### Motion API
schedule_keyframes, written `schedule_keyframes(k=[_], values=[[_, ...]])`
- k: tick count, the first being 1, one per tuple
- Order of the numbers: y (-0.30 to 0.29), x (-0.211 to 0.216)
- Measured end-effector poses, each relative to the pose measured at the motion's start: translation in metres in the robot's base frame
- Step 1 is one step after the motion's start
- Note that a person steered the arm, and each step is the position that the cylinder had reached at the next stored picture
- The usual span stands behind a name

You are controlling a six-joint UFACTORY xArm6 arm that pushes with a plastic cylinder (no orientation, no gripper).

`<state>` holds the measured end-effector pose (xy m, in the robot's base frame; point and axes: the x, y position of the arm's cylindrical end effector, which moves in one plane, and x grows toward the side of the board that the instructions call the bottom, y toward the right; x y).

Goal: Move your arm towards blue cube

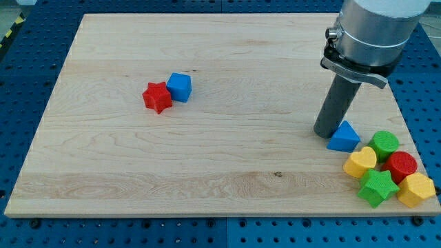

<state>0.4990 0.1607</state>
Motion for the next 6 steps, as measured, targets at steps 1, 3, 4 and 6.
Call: schedule_keyframes(k=[1, 3, 4, 6], values=[[0.0, 0.009], [-0.01, 0.005], [-0.028, -0.013], [-0.028, -0.018]])
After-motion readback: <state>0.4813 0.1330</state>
